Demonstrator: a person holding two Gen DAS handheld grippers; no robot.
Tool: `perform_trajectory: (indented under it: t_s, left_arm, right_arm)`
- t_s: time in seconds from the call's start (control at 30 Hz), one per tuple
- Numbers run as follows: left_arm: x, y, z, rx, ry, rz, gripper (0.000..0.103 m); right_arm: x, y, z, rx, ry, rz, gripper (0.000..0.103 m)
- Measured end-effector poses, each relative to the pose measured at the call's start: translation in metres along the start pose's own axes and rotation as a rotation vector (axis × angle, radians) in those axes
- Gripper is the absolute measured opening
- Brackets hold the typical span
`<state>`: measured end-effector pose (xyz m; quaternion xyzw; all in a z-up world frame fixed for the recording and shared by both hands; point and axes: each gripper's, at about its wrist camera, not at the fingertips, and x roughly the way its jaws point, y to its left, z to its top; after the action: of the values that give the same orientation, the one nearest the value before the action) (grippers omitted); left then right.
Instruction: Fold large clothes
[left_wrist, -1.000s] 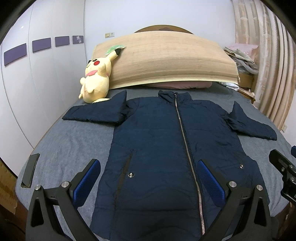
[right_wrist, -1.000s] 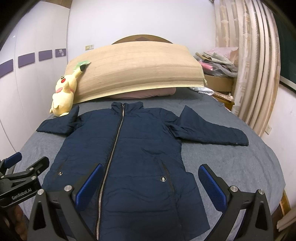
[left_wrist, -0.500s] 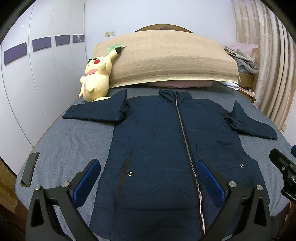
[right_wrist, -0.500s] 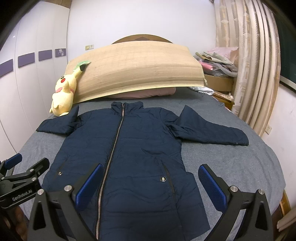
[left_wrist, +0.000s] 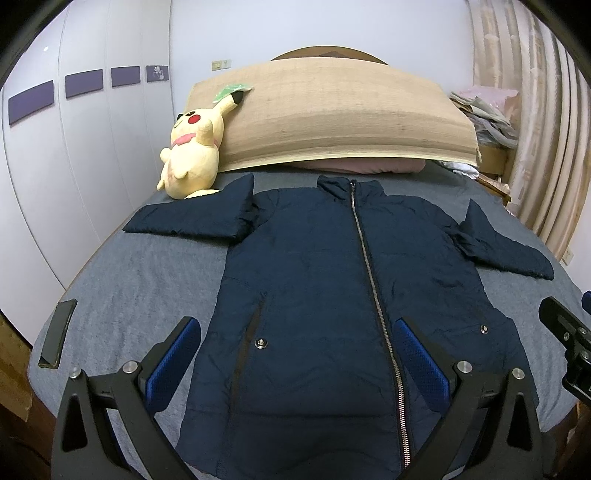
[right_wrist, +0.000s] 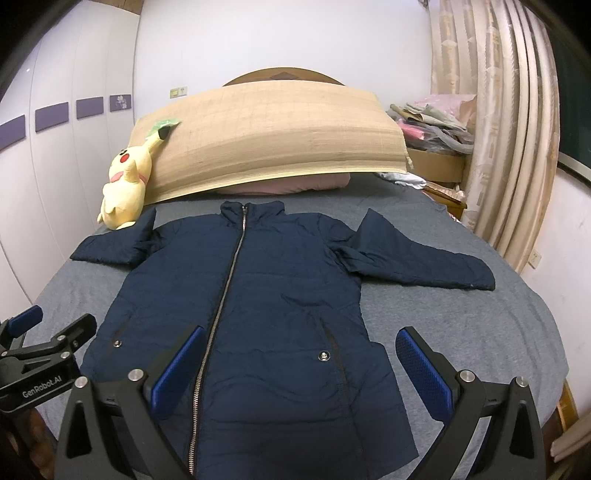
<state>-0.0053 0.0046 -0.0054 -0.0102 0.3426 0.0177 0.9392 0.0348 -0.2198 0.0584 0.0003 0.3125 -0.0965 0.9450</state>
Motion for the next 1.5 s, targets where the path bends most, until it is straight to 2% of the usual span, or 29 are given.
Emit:
perform_trajectory:
  t_s: [0.7, 0.9, 1.13, 1.3, 1.43, 1.5]
  left_arm:
    - [0.020, 0.004, -0.011, -0.004, 0.054, 0.001, 0.103]
    - [0.034, 0.013, -0.027, -0.008, 0.108, 0.010, 0.103]
    - [0.054, 0.019, -0.055, 0.028, 0.204, 0.038, 0.103]
    - [0.061, 0.023, -0.058, 0.028, 0.228, 0.050, 0.103]
    - [0.061, 0.023, -0.054, 0.026, 0.226, 0.034, 0.103]
    - [0.064, 0.026, -0.053, 0.020, 0.238, 0.026, 0.103]
  right_arm:
    - [0.018, -0.013, -0.010, 0.020, 0.044, -0.006, 0.103]
    - [0.030, -0.016, -0.036, 0.013, 0.110, 0.047, 0.103]
    - [0.047, -0.037, -0.069, 0.016, 0.194, 0.041, 0.103]
    - [0.048, -0.067, -0.058, 0.081, 0.190, 0.024, 0.103]
    - [0.042, -0.091, -0.033, 0.122, 0.136, -0.016, 0.103]
    - [0.034, -0.108, -0.021, 0.158, 0.082, -0.031, 0.103]
